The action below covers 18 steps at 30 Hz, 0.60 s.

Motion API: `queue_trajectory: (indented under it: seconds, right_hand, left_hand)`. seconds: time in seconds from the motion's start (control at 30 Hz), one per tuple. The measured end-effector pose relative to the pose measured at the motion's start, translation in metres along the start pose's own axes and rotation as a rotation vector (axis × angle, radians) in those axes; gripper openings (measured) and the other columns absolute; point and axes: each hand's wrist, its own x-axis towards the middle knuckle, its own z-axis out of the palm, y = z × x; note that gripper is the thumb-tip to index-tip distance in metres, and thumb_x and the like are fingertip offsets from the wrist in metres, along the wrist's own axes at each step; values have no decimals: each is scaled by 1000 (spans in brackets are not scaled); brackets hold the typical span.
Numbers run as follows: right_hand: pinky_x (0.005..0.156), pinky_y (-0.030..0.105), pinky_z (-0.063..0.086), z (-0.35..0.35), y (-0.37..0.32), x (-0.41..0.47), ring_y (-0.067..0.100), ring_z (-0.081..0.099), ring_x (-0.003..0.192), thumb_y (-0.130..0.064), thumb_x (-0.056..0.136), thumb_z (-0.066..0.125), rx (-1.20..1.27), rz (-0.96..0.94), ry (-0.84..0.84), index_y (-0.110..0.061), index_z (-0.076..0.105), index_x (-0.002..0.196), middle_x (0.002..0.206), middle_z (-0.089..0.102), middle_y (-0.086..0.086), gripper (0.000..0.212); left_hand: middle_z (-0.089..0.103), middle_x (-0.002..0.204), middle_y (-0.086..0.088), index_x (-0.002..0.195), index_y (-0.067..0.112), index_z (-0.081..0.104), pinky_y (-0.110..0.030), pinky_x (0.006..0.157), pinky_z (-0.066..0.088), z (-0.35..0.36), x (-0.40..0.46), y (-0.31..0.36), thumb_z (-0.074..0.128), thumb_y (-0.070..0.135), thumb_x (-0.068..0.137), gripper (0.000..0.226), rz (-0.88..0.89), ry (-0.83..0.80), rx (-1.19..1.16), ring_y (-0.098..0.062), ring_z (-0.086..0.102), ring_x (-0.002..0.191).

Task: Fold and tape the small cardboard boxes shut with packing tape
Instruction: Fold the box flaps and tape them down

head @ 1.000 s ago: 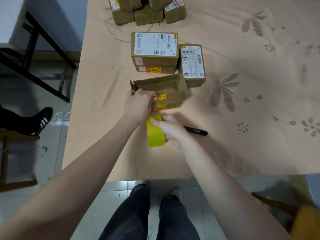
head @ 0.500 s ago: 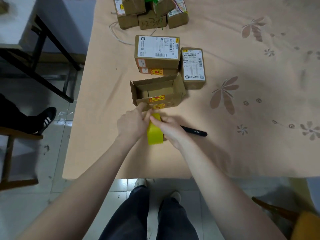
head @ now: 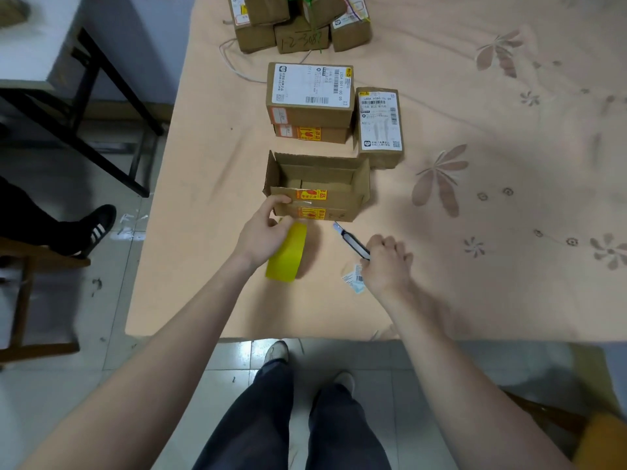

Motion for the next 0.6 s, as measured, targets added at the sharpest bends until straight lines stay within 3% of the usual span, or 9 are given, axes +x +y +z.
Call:
queue_trajectory:
  seconds: [0.17,0.3,0.4,0.47,0.6]
  right_hand:
    - [92,37,39,-19,8,-2,32,46,114,-14,96,44,129,-97,-46,-2,52,118,121,51,15,27]
    - [78,35,39,-47,15,-5,34,53,99,-8,96,40,366,-110,-134,-1,54,111,109,55,19,22]
    - [65,31,33,-71,9,-11,24,47,78,-13,96,40,499,-186,-131,-16,54,90,81,51,4,15]
    - [60,34,33,-86,-2,-16,24,48,69,-18,96,41,500,-283,-77,-15,52,82,67,49,2,18]
    - [66,34,39,-100,-32,-17,30,57,89,-19,99,43,342,-469,42,-18,63,115,95,67,9,26]
  left_hand:
    - [62,106,-11,118,34,53,-42,78,48,-3,-3,-3,52,17,90,32,56,14,2,-20,48,71]
    - [58,99,-6,125,40,49,-37,73,46,-5,-1,-2,50,19,91,40,79,31,59,-17,45,72]
    - [58,98,-1,128,44,46,-35,73,45,-6,-1,-1,50,22,92,42,86,46,80,-17,49,76]
    - [59,100,-2,128,46,45,-36,74,46,-7,-1,0,50,23,91,44,93,62,80,-18,50,78]
    - [59,95,0,129,48,44,-35,72,46,-7,-3,-1,51,26,91,45,113,81,108,-18,51,77]
